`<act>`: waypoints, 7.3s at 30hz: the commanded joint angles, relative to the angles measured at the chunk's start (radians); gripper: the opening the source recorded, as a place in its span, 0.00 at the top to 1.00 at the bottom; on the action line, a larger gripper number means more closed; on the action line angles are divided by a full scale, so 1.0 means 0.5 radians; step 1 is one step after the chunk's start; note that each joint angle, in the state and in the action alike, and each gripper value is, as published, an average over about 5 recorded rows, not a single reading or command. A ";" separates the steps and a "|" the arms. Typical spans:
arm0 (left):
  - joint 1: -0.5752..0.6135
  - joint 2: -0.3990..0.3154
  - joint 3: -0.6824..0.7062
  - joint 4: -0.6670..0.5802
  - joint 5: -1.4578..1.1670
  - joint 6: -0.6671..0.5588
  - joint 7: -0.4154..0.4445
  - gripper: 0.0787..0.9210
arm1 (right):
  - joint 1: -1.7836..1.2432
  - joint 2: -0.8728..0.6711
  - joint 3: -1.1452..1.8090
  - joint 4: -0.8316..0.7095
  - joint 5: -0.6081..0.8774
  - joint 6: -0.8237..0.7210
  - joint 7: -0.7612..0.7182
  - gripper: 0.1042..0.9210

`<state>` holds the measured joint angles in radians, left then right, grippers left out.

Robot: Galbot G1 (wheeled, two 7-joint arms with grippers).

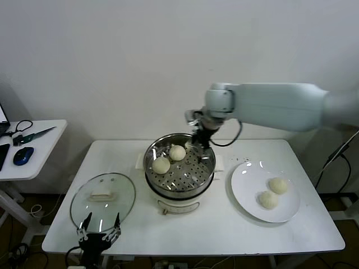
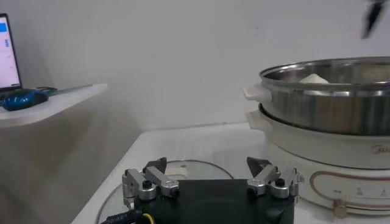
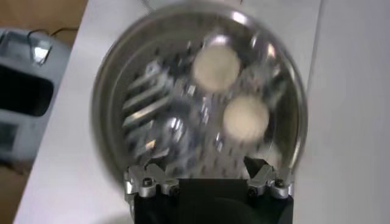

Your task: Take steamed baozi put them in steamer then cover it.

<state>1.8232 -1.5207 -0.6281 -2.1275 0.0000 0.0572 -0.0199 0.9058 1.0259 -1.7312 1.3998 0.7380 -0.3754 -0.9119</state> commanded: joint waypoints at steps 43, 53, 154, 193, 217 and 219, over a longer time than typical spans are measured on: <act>0.026 -0.042 -0.010 0.018 0.053 0.010 0.004 0.12 | -1.390 -0.766 0.838 -0.357 -1.085 0.127 -0.028 0.13; 0.028 -0.042 -0.012 0.016 0.054 0.015 0.002 0.12 | -1.248 -0.785 0.785 -0.305 -1.101 0.149 -0.048 0.25; 0.002 -0.033 -0.025 -0.072 0.027 0.064 0.033 0.12 | -1.021 -1.186 0.760 -0.439 -1.093 0.425 -0.182 0.12; 0.030 -0.064 -0.038 -0.024 0.045 0.046 0.020 0.12 | -1.626 -0.538 1.408 -1.236 -1.411 0.771 -0.204 0.12; 0.025 -0.060 -0.041 -0.036 0.039 0.052 0.020 0.12 | -0.581 -0.648 0.524 -0.666 -0.739 0.494 -0.228 0.29; 0.021 -0.058 -0.039 -0.040 0.041 0.057 0.021 0.12 | -0.198 -0.611 0.236 -0.469 -0.486 0.407 -0.228 0.29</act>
<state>1.8349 -1.5514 -0.6487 -2.1454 0.0193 0.0834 -0.0104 0.2826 0.7235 -1.1873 0.8961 0.1525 -0.0561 -1.0230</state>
